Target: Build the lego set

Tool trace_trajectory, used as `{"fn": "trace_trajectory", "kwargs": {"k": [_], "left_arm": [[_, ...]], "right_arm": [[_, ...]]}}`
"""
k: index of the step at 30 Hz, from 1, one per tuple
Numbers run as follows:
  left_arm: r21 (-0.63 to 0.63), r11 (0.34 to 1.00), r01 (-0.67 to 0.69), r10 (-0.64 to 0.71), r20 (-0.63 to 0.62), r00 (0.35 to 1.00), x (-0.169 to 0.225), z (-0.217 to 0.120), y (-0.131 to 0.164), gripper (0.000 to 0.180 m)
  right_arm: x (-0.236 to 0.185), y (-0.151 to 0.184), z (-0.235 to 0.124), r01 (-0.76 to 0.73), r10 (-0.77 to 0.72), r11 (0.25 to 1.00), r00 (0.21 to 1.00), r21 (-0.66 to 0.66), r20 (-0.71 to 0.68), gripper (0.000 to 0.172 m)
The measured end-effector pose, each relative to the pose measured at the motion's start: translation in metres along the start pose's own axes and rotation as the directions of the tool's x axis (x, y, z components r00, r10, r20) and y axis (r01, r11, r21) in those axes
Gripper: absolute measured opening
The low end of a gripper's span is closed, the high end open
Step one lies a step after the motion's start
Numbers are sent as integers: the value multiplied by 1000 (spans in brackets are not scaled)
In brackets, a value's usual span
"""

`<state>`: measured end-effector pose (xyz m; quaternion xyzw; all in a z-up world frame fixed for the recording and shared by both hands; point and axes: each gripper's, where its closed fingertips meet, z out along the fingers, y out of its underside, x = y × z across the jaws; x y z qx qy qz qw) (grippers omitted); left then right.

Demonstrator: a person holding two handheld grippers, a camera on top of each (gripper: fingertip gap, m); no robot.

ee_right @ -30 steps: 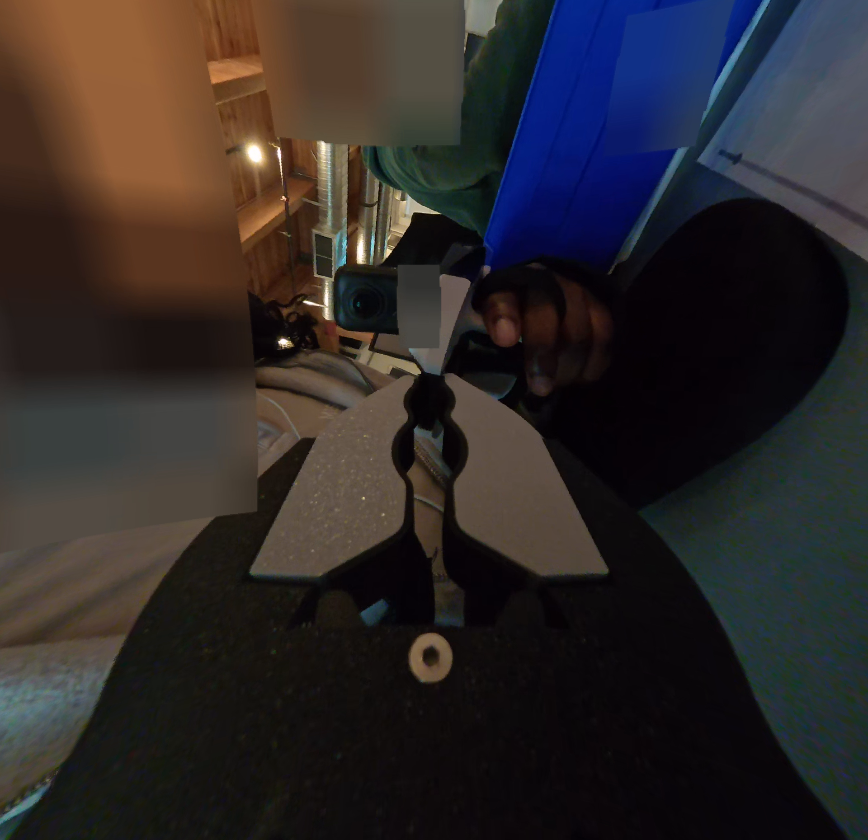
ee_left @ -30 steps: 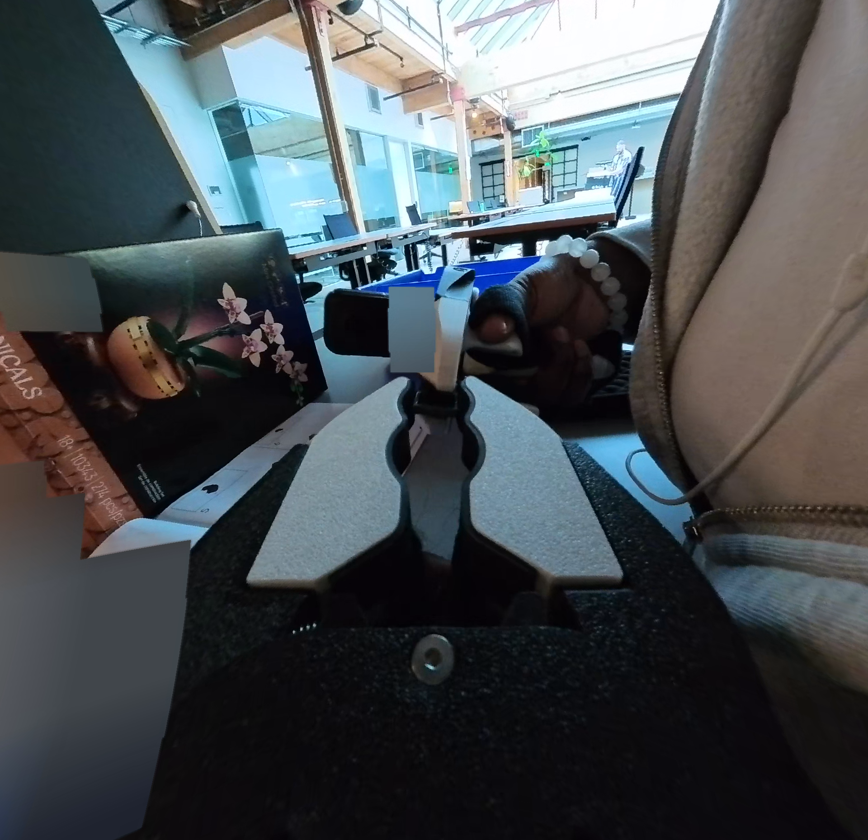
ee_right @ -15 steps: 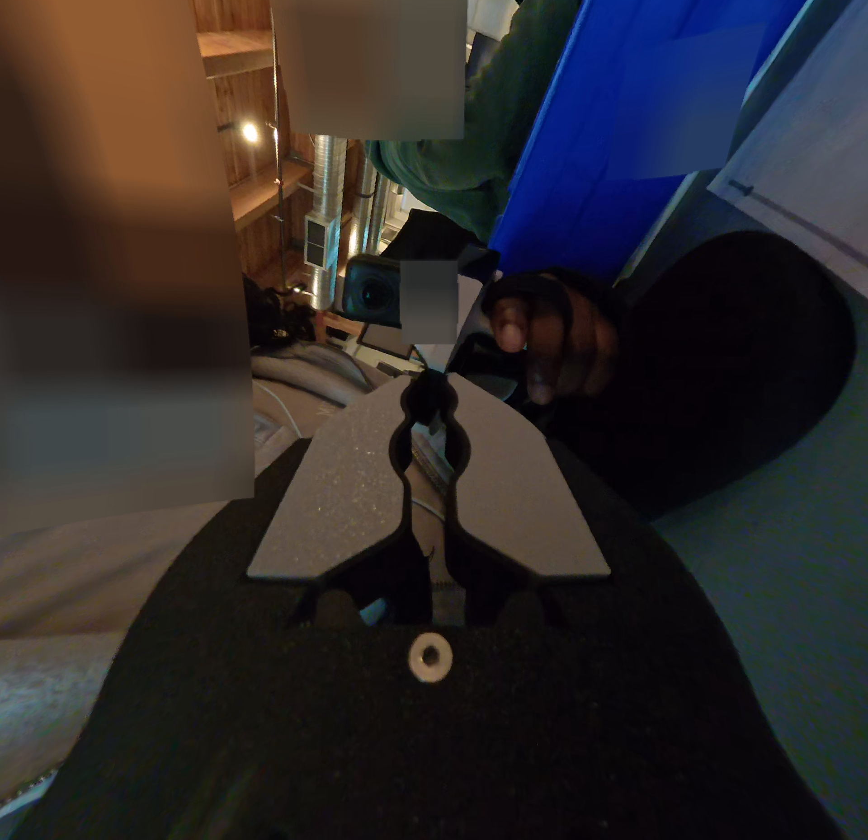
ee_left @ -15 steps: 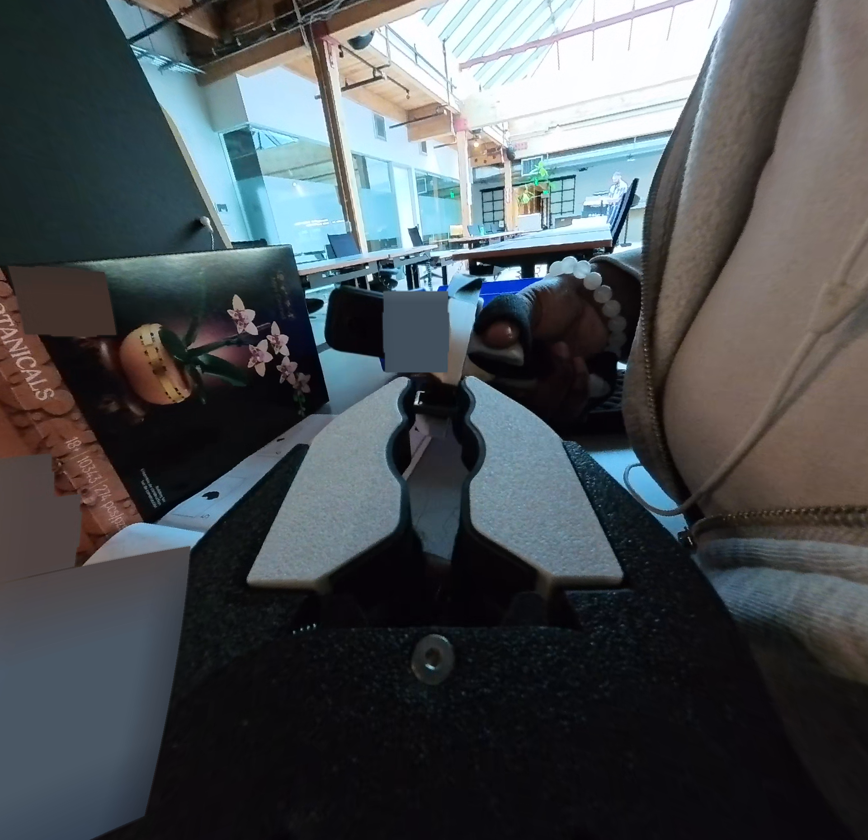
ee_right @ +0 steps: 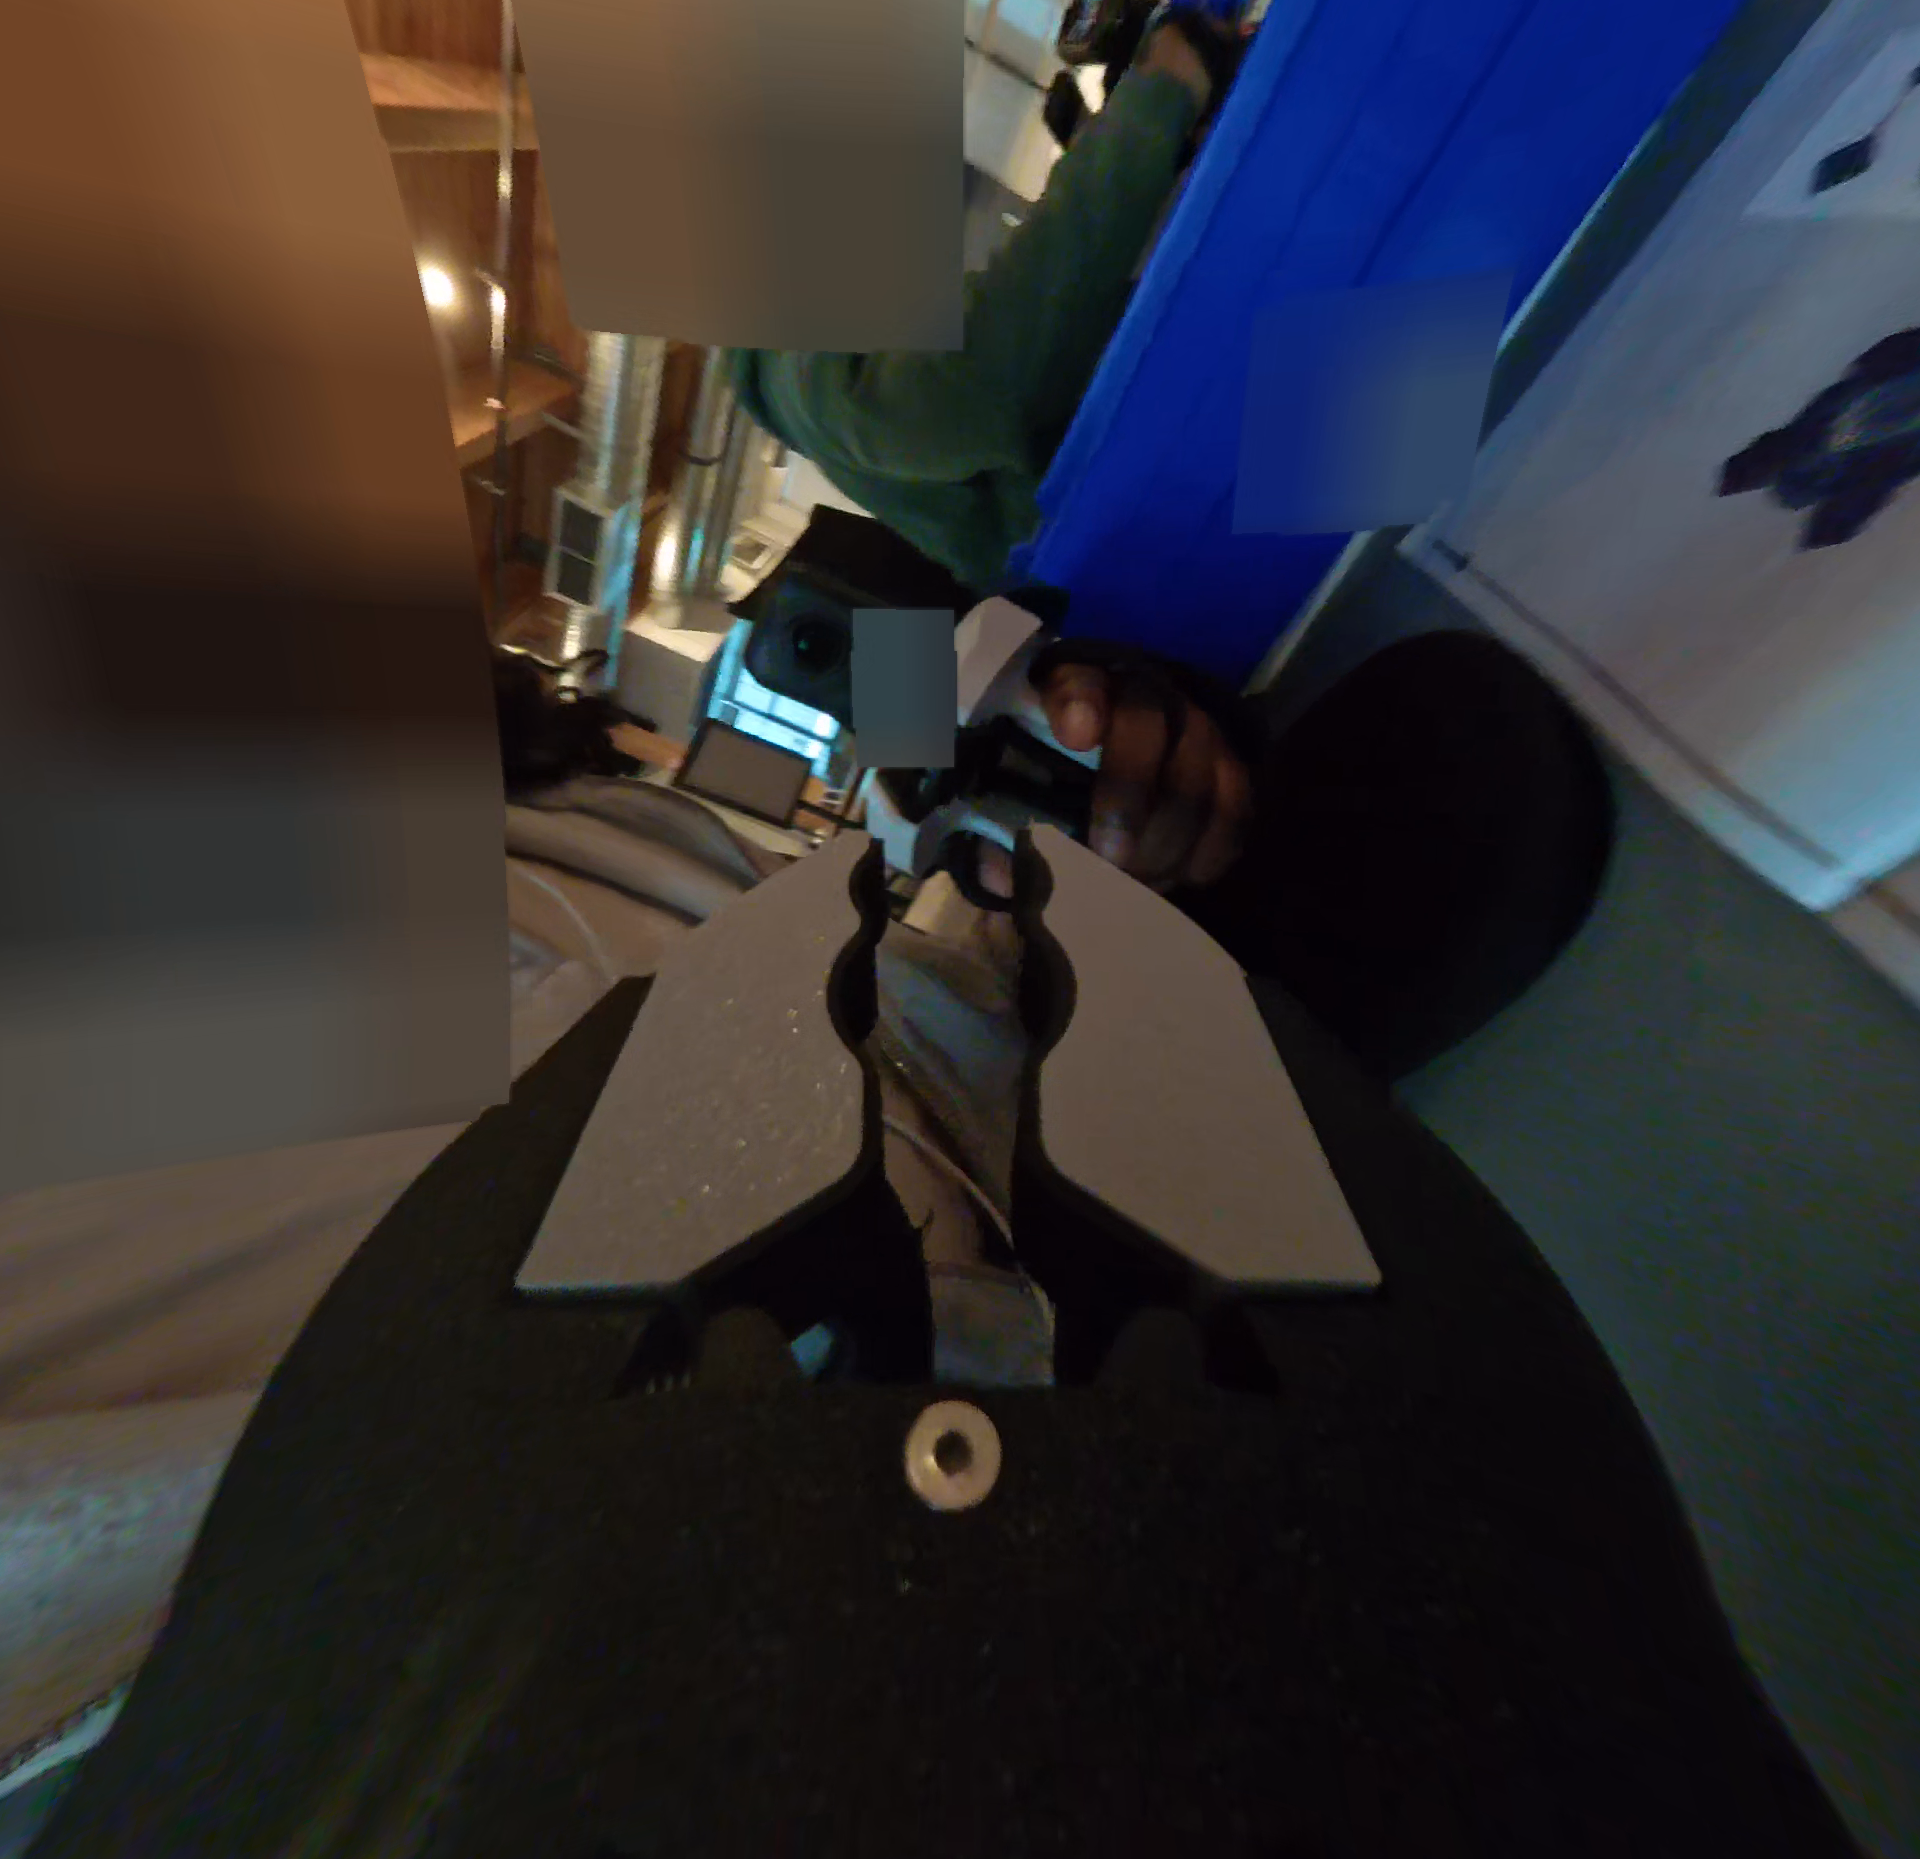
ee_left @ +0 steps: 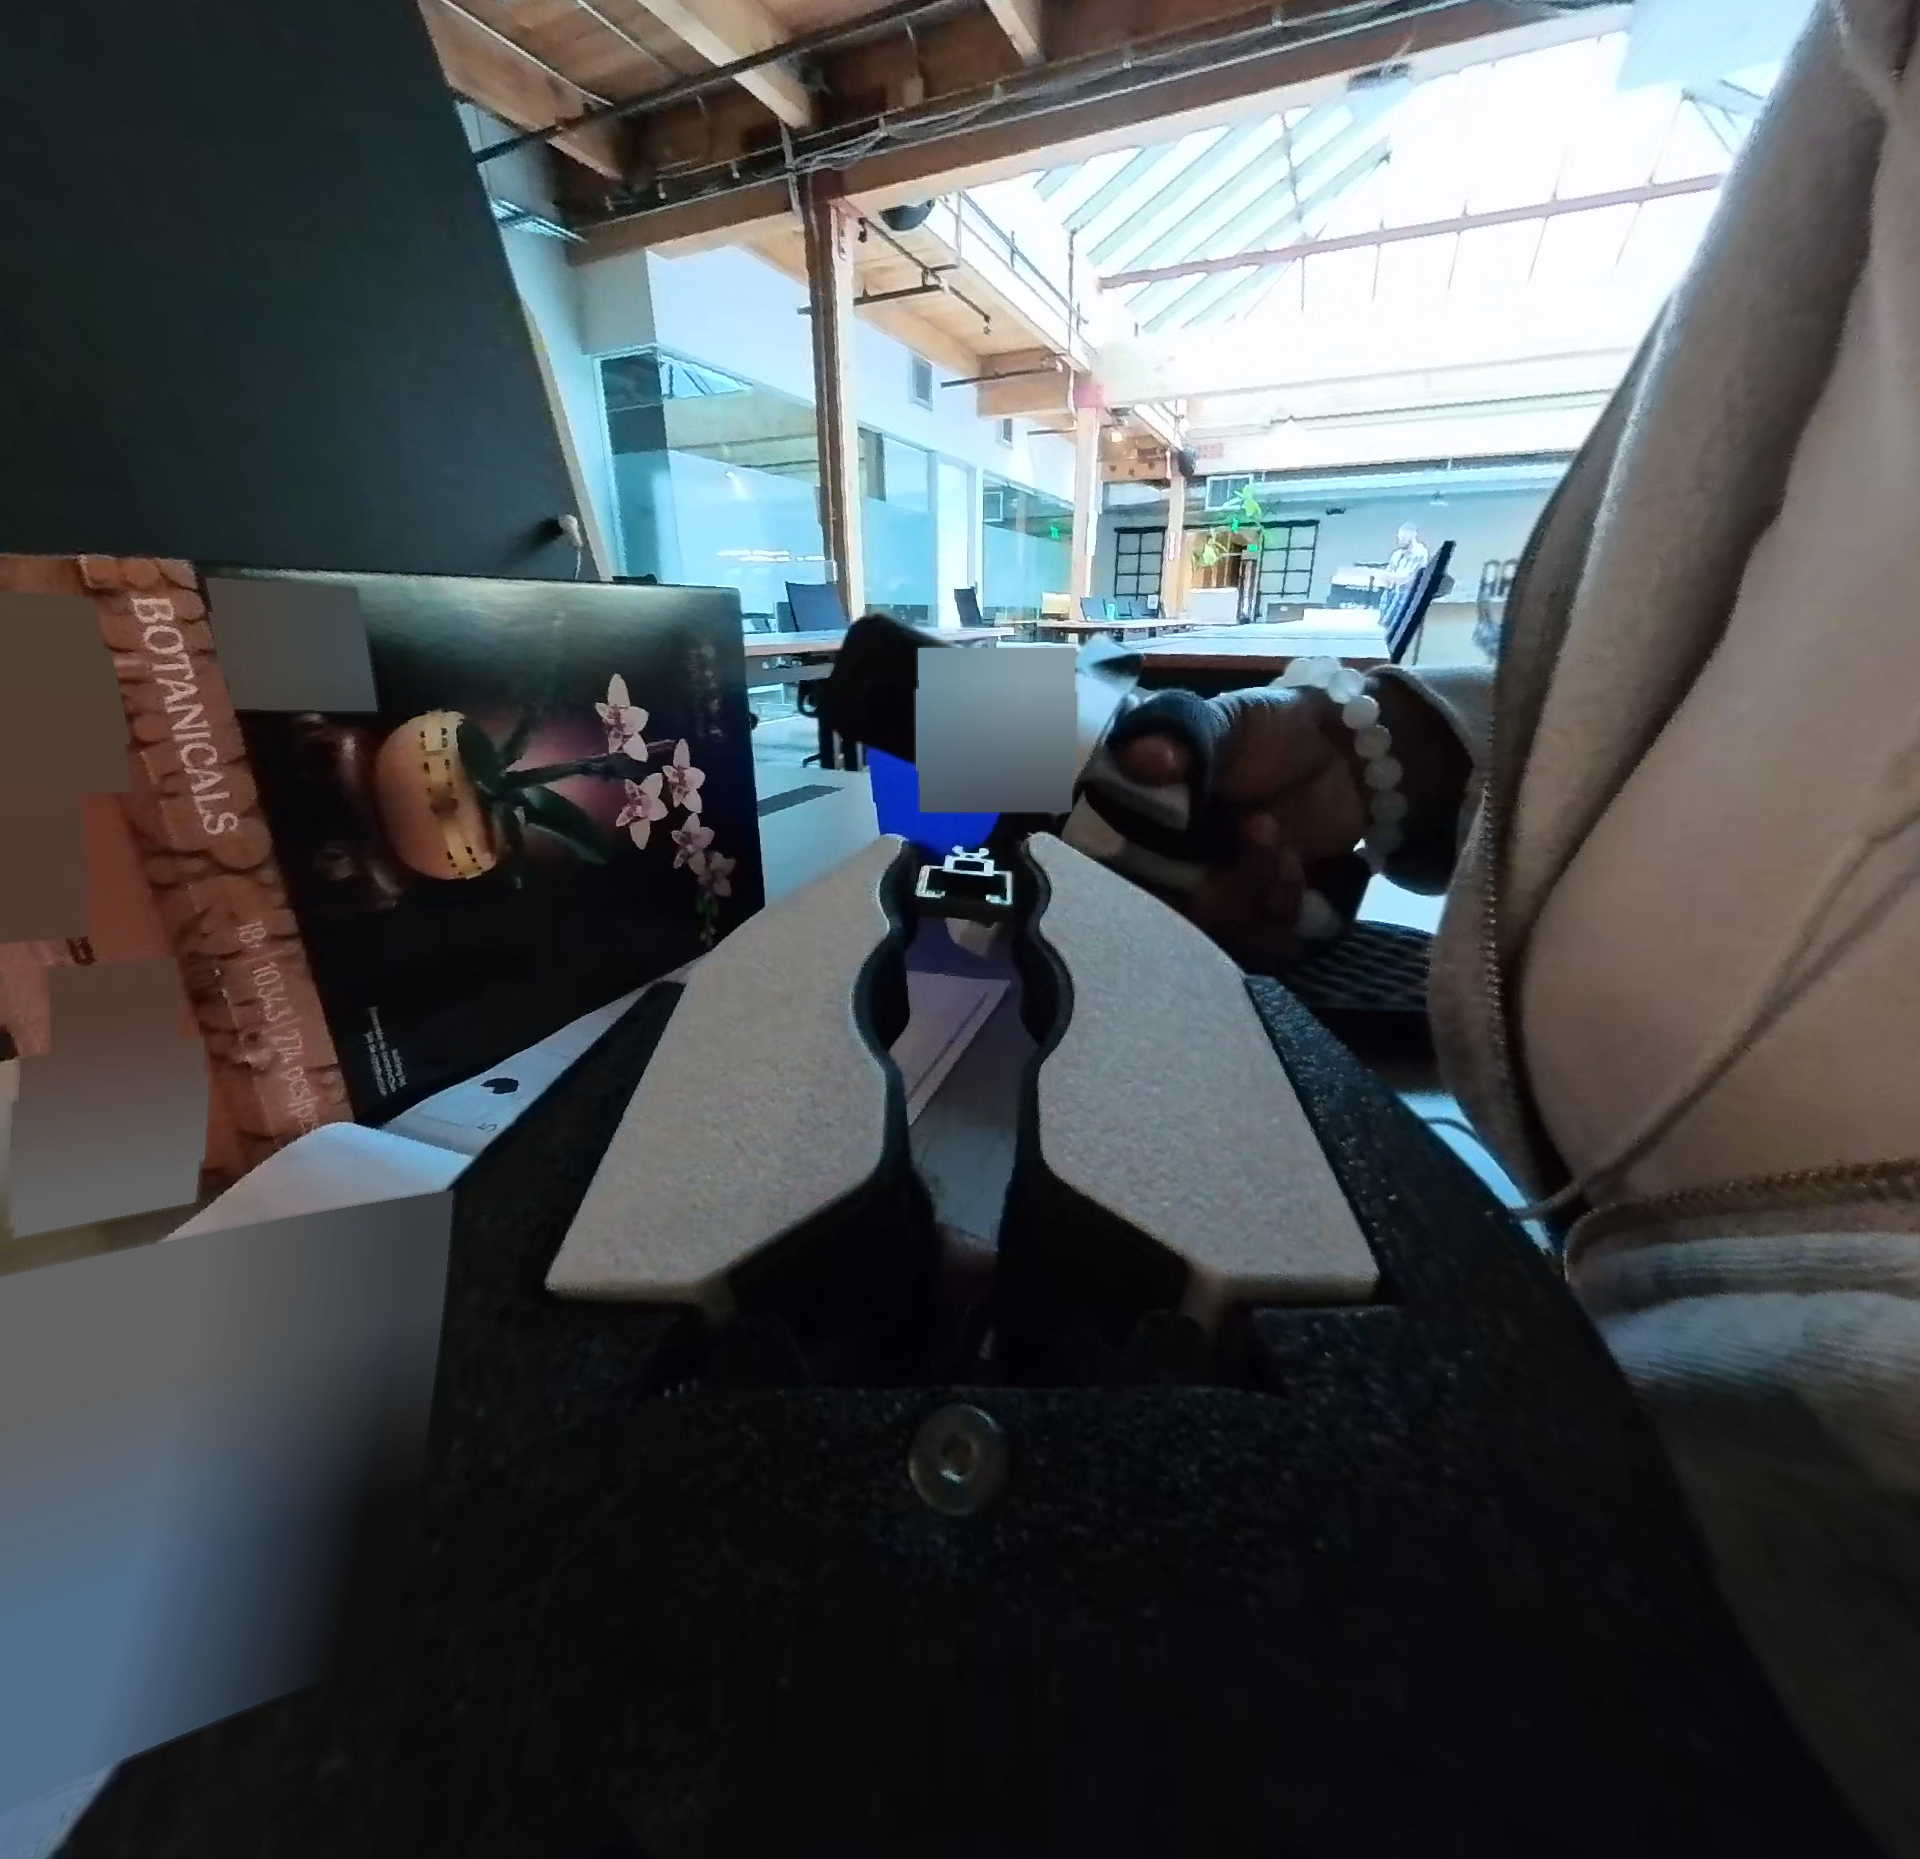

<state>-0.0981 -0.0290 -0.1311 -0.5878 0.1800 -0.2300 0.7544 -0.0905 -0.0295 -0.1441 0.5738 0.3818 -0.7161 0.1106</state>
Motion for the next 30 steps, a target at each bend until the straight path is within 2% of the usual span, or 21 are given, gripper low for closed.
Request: {"fn": "trace_trajectory", "kwargs": {"k": [8, 13, 17, 20, 28, 30], "left_arm": [[-32, 999, -20, 20, 18, 1000, 0, 3, 3, 16], [-133, 987, -91, 106, 113, 988, -8, 9, 13, 16], [-365, 898, -245, 334, 204, 920, -24, 15, 33, 17], [-462, 831, -309, 429, 179, 885, -26, 22, 42, 17], [-594, 675, -438, 596, 90, 798, -28, 29, 57, 17], [-608, 656, -446, 609, 77, 790, -28, 30, 59, 17]], "right_arm": [[0, -1, 10, 69, -69, 998, 997, -15, -24, 15], [2, -9, 3, 200, -202, 979, 961, -29, -191, 19], [11, -10, 0, 363, -408, 913, 818, -186, -405, 23], [27, -15, -6, 381, -469, 883, 714, -273, -520, 25], [47, -14, -11, 369, -514, 858, 629, -358, -584, 25], [52, -13, -13, 366, -536, 844, 601, -392, -593, 17]]}}
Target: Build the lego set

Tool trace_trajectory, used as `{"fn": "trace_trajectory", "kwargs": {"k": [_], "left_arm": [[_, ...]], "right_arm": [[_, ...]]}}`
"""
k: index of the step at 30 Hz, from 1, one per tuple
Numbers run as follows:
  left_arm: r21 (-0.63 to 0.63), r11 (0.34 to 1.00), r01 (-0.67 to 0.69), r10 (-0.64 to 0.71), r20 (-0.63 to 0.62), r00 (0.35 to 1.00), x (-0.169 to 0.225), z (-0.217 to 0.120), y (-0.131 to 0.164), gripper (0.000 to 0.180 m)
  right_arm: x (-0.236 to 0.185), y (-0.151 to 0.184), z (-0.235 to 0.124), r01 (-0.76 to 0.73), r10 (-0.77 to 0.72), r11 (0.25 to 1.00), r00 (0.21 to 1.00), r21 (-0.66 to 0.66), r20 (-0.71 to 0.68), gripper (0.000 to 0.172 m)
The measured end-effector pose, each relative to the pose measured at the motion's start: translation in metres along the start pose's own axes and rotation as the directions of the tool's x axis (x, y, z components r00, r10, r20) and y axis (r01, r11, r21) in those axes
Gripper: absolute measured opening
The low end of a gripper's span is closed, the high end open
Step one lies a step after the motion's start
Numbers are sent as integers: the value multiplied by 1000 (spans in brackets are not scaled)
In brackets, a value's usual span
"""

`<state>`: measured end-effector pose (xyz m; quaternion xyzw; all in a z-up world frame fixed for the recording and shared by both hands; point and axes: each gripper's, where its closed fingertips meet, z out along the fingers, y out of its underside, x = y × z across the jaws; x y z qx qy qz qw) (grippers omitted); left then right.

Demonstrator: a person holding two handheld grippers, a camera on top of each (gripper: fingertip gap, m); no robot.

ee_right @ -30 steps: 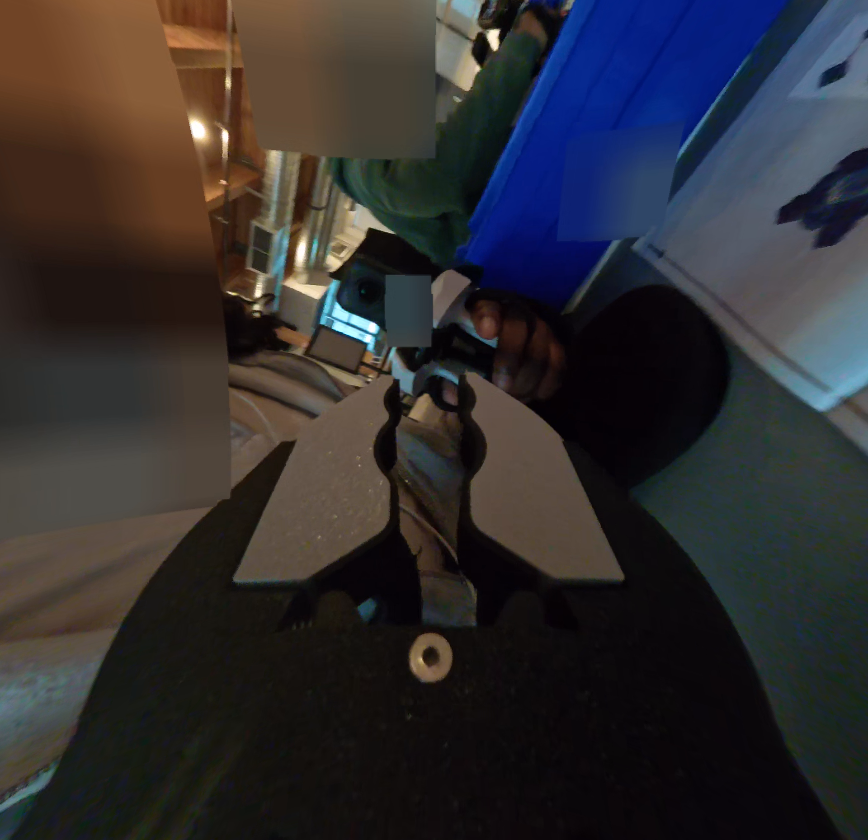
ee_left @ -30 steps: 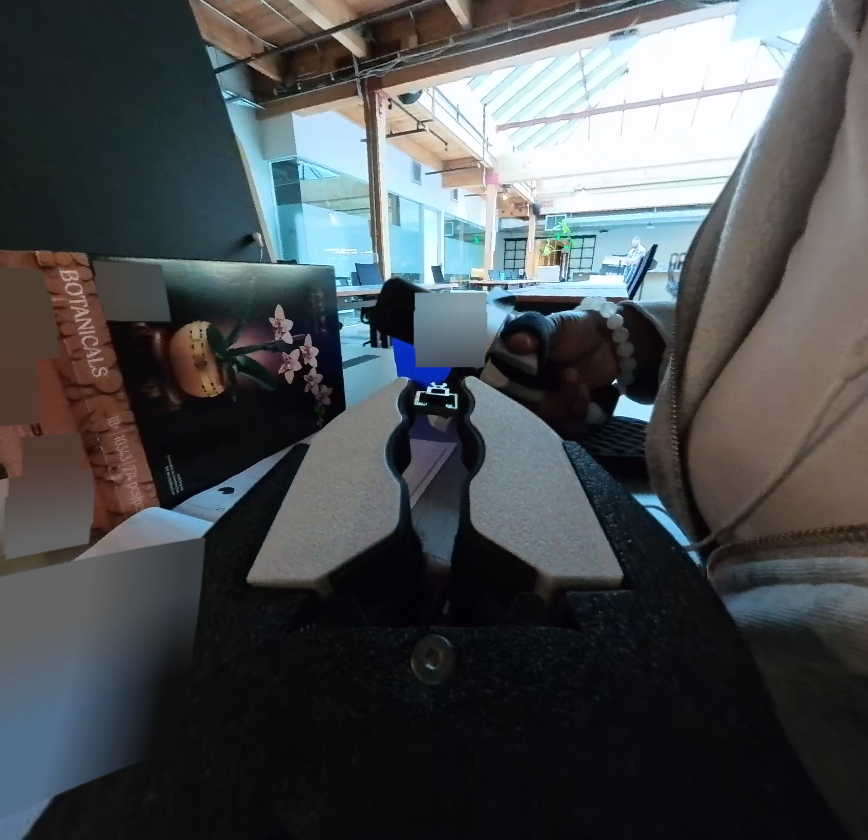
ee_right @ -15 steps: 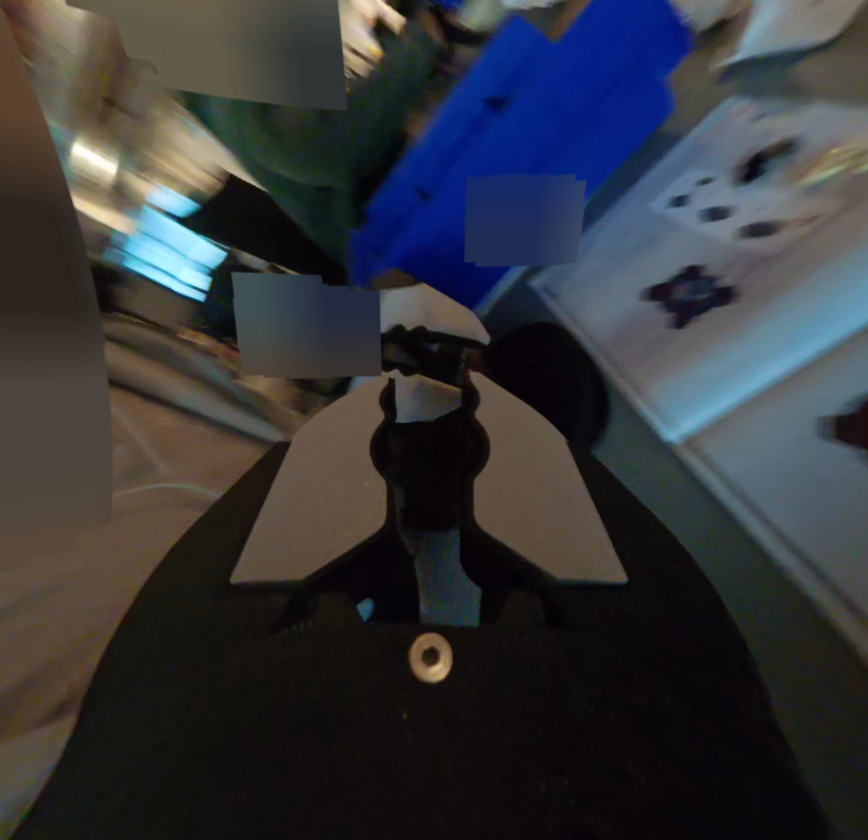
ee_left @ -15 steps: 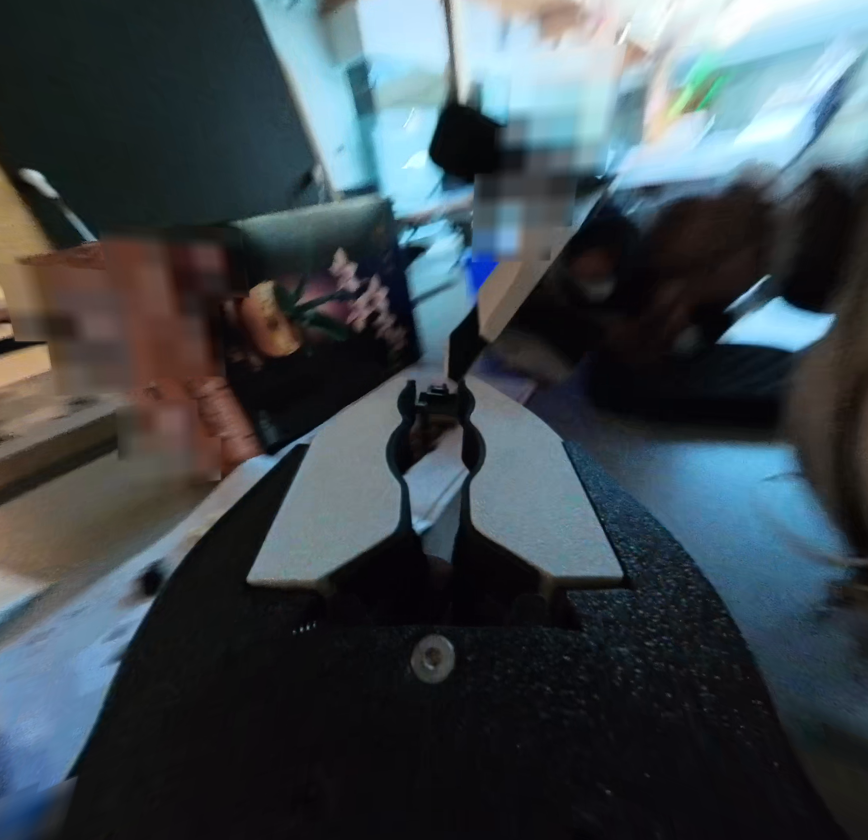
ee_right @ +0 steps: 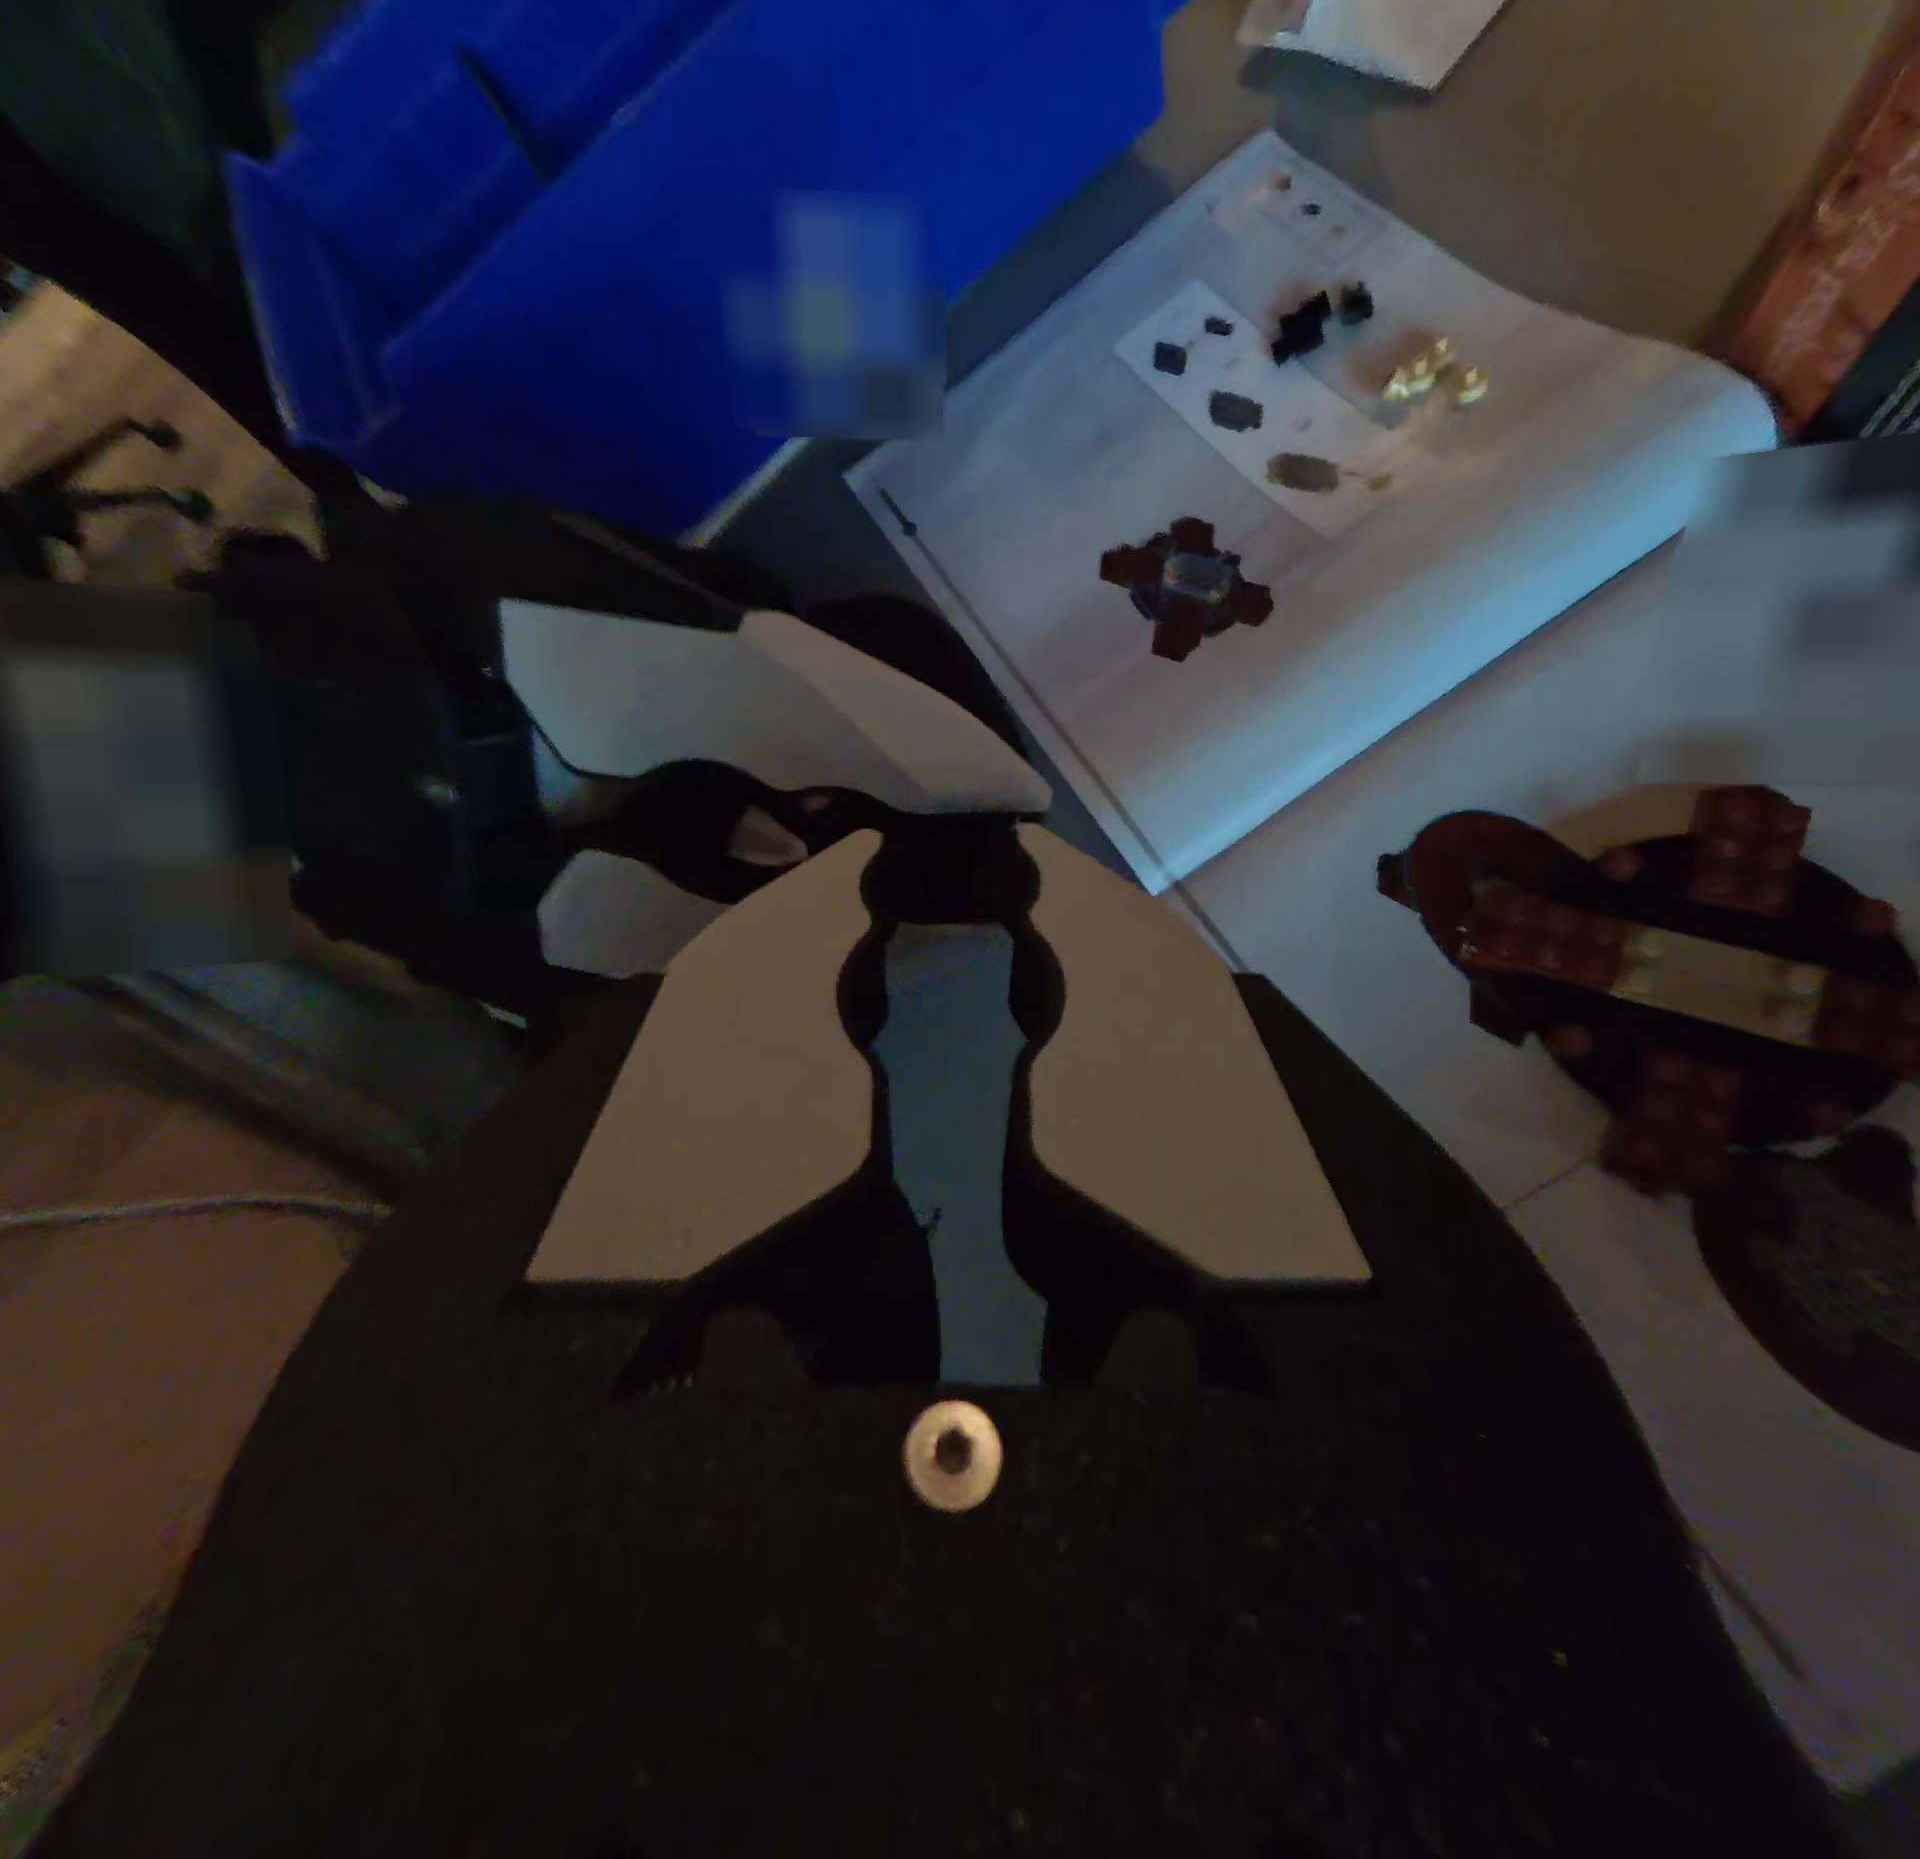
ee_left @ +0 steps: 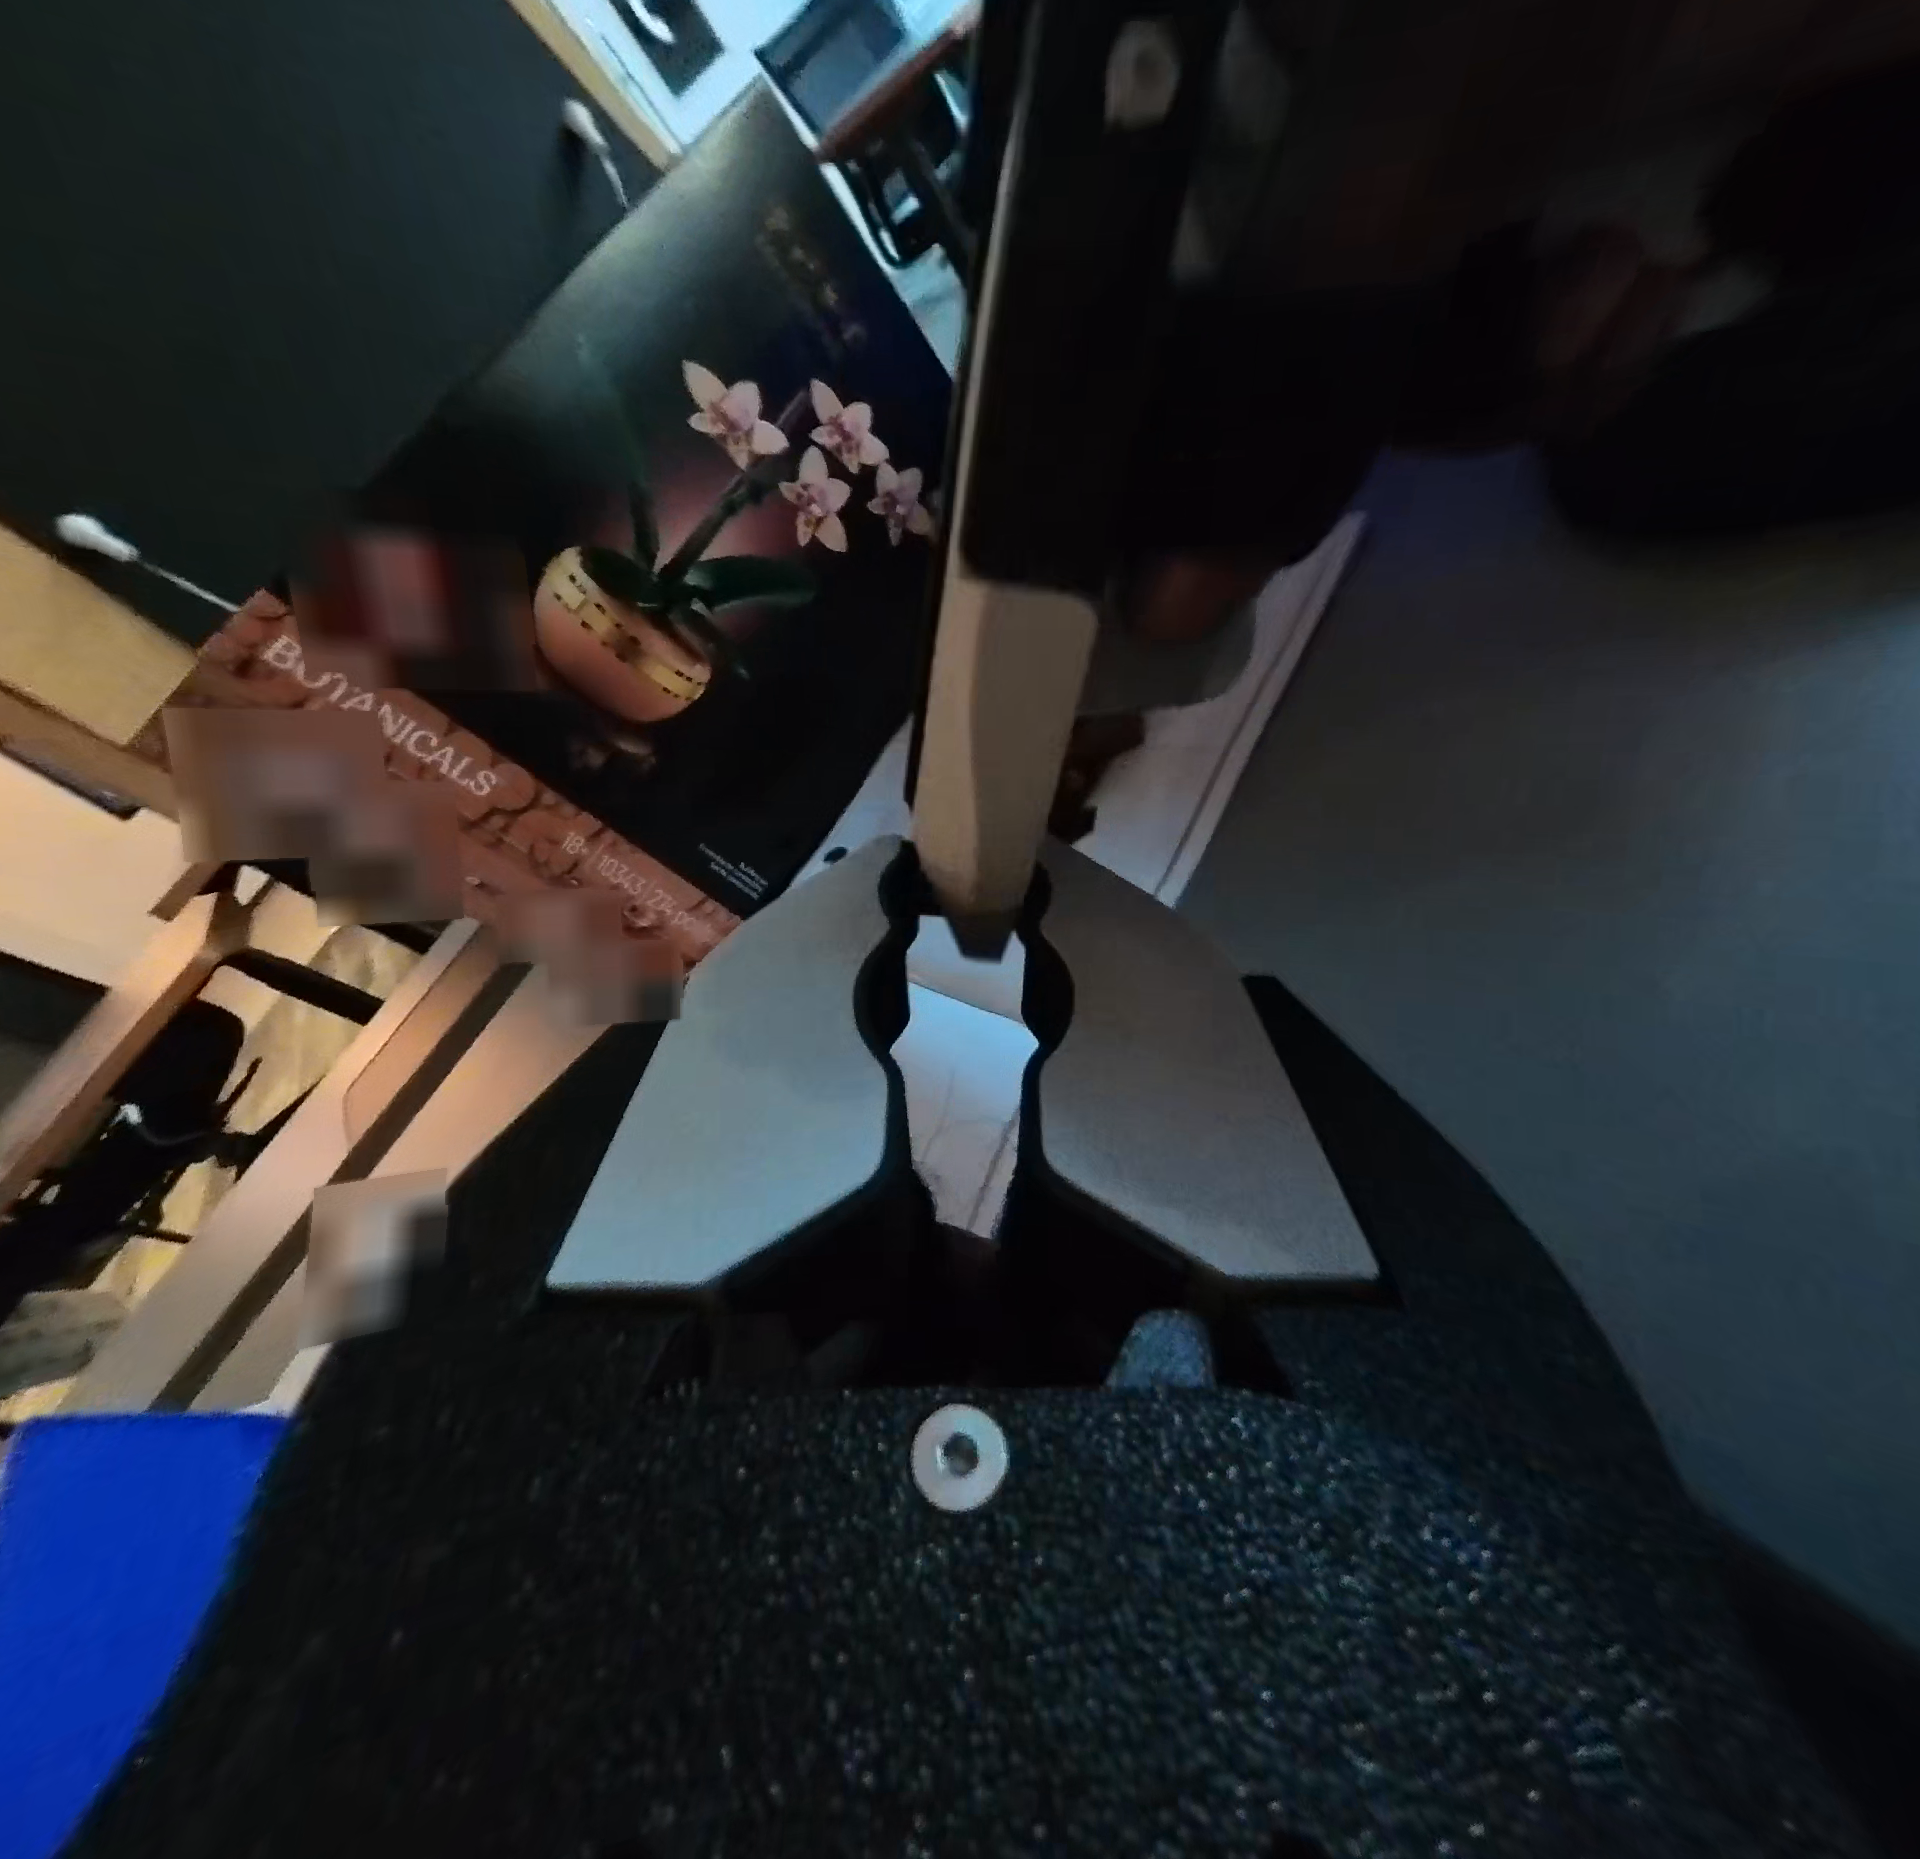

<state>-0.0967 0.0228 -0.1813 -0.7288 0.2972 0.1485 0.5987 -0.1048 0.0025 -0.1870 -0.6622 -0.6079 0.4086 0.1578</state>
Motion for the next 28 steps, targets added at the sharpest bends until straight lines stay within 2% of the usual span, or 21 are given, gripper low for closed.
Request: {"fn": "trace_trajectory", "kwargs": {"k": [2, 4, 6, 8, 10, 11, 12, 14, 18, 28], "left_arm": [[9, 1000, 7, -7, -4, 1000, 0, 0, -1, 17], [26, 998, 55, -54, -11, 998, -1, -2, -6, 17], [16, 990, 137, -137, -19, 990, -6, -2, -5, 39], [24, 967, 255, -254, -36, 966, -12, -5, -3, 58], [102, 919, 380, -371, -98, 924, -15, -11, -10, 56], [145, 890, 433, -417, -125, 900, -17, -15, -14, 55], [173, 864, 473, -452, -145, 880, -20, -18, -17, 54], [197, 841, 504, -479, -161, 863, -23, -21, -18, 53], [250, 841, 481, -451, -169, 876, -23, -25, -24, 50], [347, 797, 494, -462, -175, 869, -21, -37, -25, 42]], "right_arm": [[-1, -1, -2, 5, -5, 1000, 1000, 21, 24, 16], [-6, -6, -6, -22, 13, 996, 994, 83, 111, 15], [-15, -18, -20, -115, 54, 973, 958, 203, 281, 15], [-24, -38, -46, -307, 101, 895, 846, 324, 523, 15], [-22, -55, -75, -527, 117, 770, 671, 360, 732, 15], [-19, -58, -82, -588, 117, 731, 608, 346, 786, 15], [-18, -57, -82, -611, 124, 717, 584, 334, 802, 15], [-21, -55, -77, -602, 126, 732, 580, 319, 804, 15], [-25, -55, -70, -600, 139, 744, 569, 294, 810, 15], [-23, -22, -25, -384, 225, 909, 782, 164, 581, 16]]}}
